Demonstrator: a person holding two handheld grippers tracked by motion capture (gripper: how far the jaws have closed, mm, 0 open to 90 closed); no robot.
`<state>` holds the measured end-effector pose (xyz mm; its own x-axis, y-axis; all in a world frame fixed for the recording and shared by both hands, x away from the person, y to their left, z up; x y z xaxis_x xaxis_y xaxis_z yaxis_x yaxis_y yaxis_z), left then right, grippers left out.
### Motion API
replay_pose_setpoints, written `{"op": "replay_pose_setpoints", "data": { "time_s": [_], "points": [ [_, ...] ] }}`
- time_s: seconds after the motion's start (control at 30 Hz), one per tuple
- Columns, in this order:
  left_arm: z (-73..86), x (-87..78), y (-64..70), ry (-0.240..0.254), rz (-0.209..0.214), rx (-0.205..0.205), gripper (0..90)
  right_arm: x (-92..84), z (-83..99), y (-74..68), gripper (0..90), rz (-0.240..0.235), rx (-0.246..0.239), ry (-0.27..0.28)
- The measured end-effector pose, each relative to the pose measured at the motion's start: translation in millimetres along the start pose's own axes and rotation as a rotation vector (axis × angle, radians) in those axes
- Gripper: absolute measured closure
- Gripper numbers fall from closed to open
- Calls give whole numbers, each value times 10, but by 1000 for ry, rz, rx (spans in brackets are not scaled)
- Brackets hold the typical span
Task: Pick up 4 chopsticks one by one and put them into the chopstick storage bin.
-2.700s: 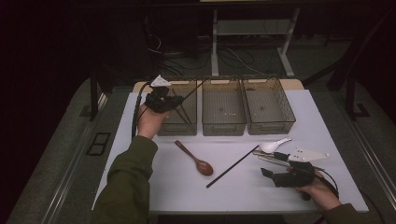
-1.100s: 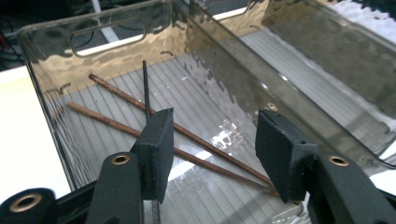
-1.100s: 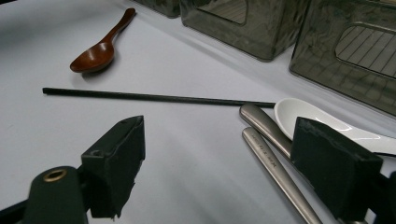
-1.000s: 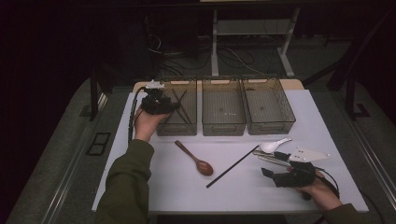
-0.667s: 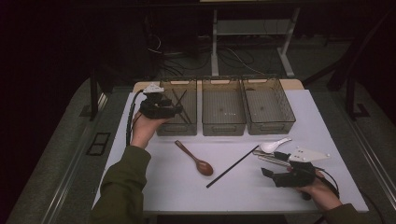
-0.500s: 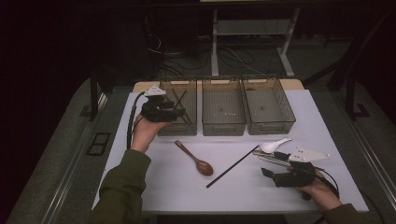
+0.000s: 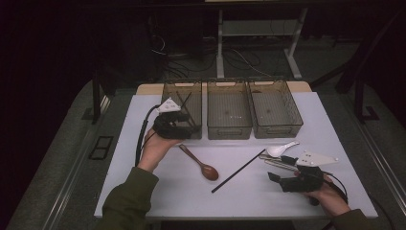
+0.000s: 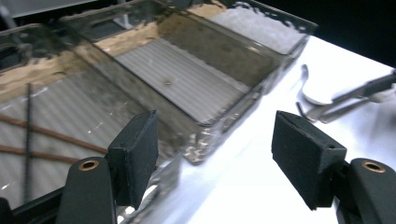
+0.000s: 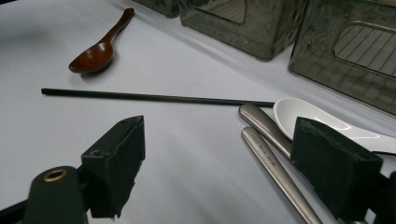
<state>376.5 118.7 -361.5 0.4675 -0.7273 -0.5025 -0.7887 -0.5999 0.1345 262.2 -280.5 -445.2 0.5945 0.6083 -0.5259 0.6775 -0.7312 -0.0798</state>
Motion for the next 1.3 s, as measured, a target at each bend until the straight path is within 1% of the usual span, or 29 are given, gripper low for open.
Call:
{"op": "replay_pose_setpoints", "data": {
  "time_s": [0.1,0.4,0.5,0.57,0.6,0.7,0.87,0.93,1.03,1.1,1.3],
  "points": [
    [38,31,95,-9,20,11,302,-3,7,-9,176,-2,1,-5],
    [160,119,354,-13,57,29,288,-7,13,-7,176,2,-1,-4],
    [209,135,427,-11,61,40,287,-6,14,-8,176,3,-1,-4],
    [246,142,472,-10,69,38,285,-5,15,-11,176,4,-2,-6],
    [265,149,491,-9,68,43,285,-5,14,-12,176,4,-2,-6],
    [323,168,547,-9,68,43,289,0,14,-14,176,1,-6,-7],
    [432,204,645,-29,78,48,323,8,12,-20,176,0,-10,-8],
    [466,212,691,-31,86,42,339,11,11,-17,176,0,-8,-8],
    [510,229,765,-38,94,51,371,11,9,-12,176,0,-8,-5],
    [537,249,817,-45,97,50,393,12,8,-12,176,0,-9,-2],
    [593,356,950,-64,106,78,472,14,6,-15,175,0,-9,-4]
  ]
}}
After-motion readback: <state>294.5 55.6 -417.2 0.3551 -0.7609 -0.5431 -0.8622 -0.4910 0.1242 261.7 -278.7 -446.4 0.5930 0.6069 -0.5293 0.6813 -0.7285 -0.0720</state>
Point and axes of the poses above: each handheld gripper's, and its own axes: x roughly forward along the jaws, z roughly out of its underside, y roughly to its right, the point moved 1 cm from there along x, roughly forward along the jaws, and after that the axes turned 2 degrees about z, right-handed, at the moved point
